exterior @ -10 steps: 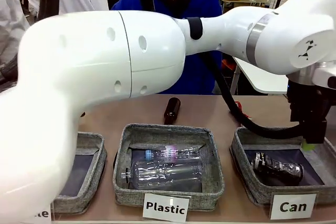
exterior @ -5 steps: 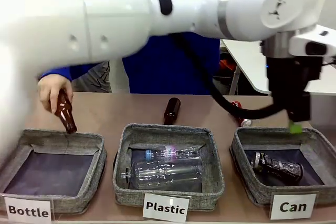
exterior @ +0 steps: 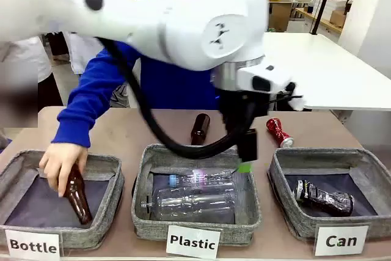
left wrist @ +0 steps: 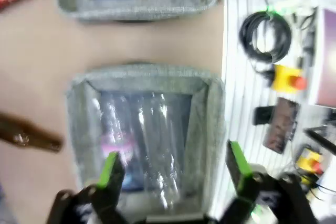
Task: Sort the can waste into the basket.
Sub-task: Pick up the can waste from the table and place it in the right Fabric basket.
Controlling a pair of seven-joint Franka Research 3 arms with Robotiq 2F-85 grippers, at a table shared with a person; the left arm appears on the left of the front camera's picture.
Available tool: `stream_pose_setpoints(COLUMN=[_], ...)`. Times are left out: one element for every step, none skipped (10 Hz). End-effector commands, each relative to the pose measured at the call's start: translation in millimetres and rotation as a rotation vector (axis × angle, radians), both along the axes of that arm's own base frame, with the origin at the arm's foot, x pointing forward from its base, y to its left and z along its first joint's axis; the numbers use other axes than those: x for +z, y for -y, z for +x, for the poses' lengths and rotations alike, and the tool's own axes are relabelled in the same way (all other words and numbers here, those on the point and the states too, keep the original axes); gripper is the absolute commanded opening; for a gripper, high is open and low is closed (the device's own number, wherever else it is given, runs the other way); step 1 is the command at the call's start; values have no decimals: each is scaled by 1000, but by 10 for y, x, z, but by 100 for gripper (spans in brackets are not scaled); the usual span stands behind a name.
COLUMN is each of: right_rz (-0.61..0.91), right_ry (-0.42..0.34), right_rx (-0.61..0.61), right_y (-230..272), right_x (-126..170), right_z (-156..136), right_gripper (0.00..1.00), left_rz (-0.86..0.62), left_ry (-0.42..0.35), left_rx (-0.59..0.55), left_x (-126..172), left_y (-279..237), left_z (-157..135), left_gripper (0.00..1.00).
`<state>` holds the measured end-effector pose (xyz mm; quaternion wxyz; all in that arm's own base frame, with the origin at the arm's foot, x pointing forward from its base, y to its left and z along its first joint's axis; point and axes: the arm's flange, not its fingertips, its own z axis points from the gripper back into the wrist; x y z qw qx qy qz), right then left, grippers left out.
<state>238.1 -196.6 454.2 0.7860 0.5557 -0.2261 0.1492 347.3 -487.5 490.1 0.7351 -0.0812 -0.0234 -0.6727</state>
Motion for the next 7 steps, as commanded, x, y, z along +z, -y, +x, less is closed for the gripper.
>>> stream_pose_setpoints(right_rz=[-7,-13,-18,-23,-37,-41,-61], right_ry=[-22,-29,-31,-32,-38,-43,-47], right_rx=[-33,-40,-40,-45,-54,-51,-63], right_y=[-76,-82,-95,-128,-151,-159,-175], right_x=[56,55,56,58,55,54,56], right_z=[19,15,8,20,37,37,47], right_gripper=[100,100,100,100,100,100,100], left_rz=[-63,-83,-88,-91,-99,-115,-136], left_ry=[-2,0,-1,-4,-3,3,1], left_rx=[16,25,25,21,22,30,30], left_x=[-7,-10,-21,-22,-20,-21,-9], left_y=[-327,-371,-388,-404,-441,-489,-535], left_z=[-164,-154,-160,-134,-115,-125,-116], left_gripper=[100,100,100,100,100,100,100])
